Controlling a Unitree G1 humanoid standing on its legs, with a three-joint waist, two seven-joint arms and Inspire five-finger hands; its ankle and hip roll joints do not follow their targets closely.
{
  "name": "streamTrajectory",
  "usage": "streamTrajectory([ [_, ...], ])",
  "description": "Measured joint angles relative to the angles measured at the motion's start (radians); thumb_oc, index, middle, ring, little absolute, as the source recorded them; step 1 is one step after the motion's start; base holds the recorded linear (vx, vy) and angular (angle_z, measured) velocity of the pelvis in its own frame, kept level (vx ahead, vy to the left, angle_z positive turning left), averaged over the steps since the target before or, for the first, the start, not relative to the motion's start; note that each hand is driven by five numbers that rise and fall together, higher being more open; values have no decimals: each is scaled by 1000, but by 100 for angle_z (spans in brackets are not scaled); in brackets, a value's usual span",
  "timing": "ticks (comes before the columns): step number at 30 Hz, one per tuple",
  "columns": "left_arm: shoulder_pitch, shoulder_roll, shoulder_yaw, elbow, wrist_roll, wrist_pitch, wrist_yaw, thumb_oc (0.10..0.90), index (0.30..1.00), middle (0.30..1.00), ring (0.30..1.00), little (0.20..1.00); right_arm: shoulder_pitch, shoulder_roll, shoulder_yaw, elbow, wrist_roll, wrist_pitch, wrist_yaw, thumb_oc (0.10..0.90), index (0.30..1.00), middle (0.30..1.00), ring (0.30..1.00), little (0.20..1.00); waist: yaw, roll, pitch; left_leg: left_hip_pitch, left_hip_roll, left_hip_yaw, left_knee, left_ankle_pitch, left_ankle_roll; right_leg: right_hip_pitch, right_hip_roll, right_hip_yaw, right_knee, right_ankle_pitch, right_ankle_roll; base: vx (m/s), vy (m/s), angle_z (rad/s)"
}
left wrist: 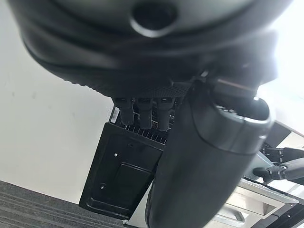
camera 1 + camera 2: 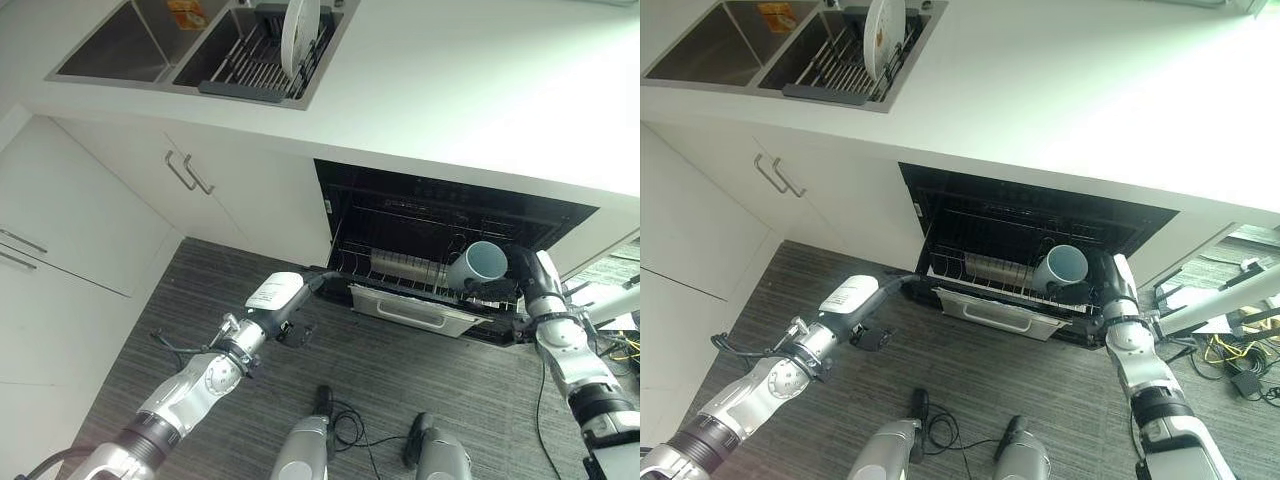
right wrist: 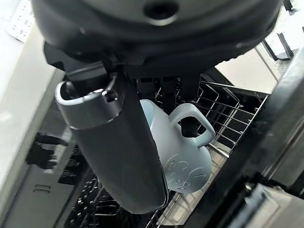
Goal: Place the dishes in the dishwasher.
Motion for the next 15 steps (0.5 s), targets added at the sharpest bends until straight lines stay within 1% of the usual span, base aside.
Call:
streamTrajectory([
  [1, -7, 10, -9, -1, 0, 0, -1, 800, 900, 900, 900, 900, -24, 0, 7, 35, -9, 1, 3, 400, 300, 300, 300, 300, 0, 1, 1, -7, 0, 0, 1, 1, 0, -7, 0, 1, 1, 0, 0, -81, -22, -1],
  [3, -30, 37, -28, -3, 0, 0, -7, 800, 900, 900, 900, 900, -55, -9, 7, 49, -14, -3, 5, 400, 300, 300, 300, 300, 0, 4, 18, -10, -1, 2, 3, 2, 0, -12, -1, 3, 4, 1, 0, -86, -19, -2],
  [5, -62, 62, -38, -6, -1, -1, -20, 800, 900, 900, 900, 900, -116, -28, 8, 89, -13, -11, 13, 400, 300, 300, 300, 300, 0, 10, 44, -17, -1, 4, 3, 5, -1, -25, -2, 8, 12, 1, 0, -71, -12, -3],
  [6, -75, 67, -39, -6, -6, -1, -20, 800, 900, 900, 900, 900, -138, -45, 8, 97, -13, -11, 16, 400, 300, 300, 300, 300, 0, 16, 49, -31, 0, 2, 3, 9, -1, -39, -2, 7, 15, 1, -1, -42, -7, -1],
  [10, -105, 70, -37, -7, -14, -1, -20, 800, 900, 900, 900, 900, -209, -86, 8, 134, -11, -17, 28, 400, 300, 300, 300, 300, 5, 28, 69, -53, 0, 2, 1, 16, -2, -64, -2, 8, 21, 4, -6, -8, -2, 0],
  [13, -119, 70, -37, -7, -17, 2, -20, 800, 900, 900, 900, 900, -216, -95, 10, 135, 17, -18, 39, 400, 300, 300, 300, 300, 4, 28, 69, -62, 0, 2, 1, 16, -2, -70, -1, 8, 18, 4, -6, -44, -31, 2],
  [15, -145, 71, -38, -4, -17, 3, -20, 800, 900, 900, 900, 900, -236, -105, 10, 136, 27, -20, 48, 400, 300, 300, 300, 300, 4, 29, 85, -64, 0, 2, 2, 17, -2, -73, -1, 9, 19, 5, -7, 0, 0, 0],
])
